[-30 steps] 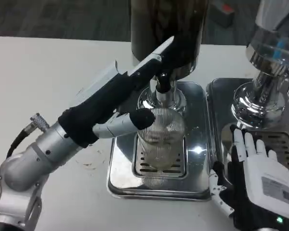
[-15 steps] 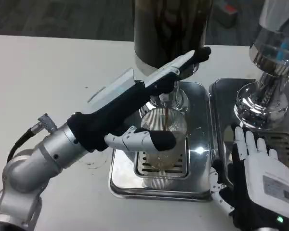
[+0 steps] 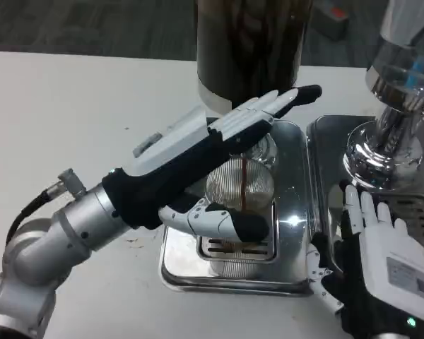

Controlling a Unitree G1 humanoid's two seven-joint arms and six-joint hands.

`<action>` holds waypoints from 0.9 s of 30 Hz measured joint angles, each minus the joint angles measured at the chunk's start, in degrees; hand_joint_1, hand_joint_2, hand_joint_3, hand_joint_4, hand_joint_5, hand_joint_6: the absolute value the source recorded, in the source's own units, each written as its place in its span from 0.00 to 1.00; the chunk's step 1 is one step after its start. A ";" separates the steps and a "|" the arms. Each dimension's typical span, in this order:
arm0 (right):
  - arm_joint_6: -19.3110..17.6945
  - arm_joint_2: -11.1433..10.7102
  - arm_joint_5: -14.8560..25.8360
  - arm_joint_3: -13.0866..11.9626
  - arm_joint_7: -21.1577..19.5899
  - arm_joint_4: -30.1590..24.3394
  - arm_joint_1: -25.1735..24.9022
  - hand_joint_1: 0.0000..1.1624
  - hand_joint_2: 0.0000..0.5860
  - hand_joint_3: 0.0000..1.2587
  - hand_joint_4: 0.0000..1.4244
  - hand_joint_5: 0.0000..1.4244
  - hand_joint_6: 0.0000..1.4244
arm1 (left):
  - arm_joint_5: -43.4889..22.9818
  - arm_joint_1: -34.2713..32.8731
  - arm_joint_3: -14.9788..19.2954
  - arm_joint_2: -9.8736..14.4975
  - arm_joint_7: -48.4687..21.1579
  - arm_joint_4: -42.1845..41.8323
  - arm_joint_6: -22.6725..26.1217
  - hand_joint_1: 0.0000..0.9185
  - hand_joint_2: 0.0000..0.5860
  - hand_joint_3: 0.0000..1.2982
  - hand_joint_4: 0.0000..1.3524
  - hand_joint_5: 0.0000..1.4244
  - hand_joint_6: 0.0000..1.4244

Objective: Grasp the cup under the faucet to collect the drink, then remove the cup.

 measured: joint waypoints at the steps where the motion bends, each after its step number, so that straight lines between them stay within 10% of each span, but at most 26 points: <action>1: -0.08 0.15 0.31 0.04 0.00 -0.66 0.06 0.31 0.91 0.00 0.00 0.00 0.00 | 0.01 0.00 -0.08 0.08 0.17 0.01 -0.02 0.00 0.17 0.00 0.00 0.00 0.00; 14: -12.18 -0.35 30.90 -8.26 6.45 -0.79 -1.37 0.43 0.51 0.00 0.00 0.00 0.00 | 0.06 0.00 -0.32 0.48 1.22 0.09 -0.15 0.00 0.17 0.00 0.00 0.00 0.00; 27: -16.86 -1.27 39.56 -9.17 10.11 5.95 -6.25 0.58 0.37 0.00 0.00 0.00 0.00 | 0.06 0.00 -0.15 0.59 2.33 0.65 -0.23 0.00 0.18 0.00 0.00 0.00 0.00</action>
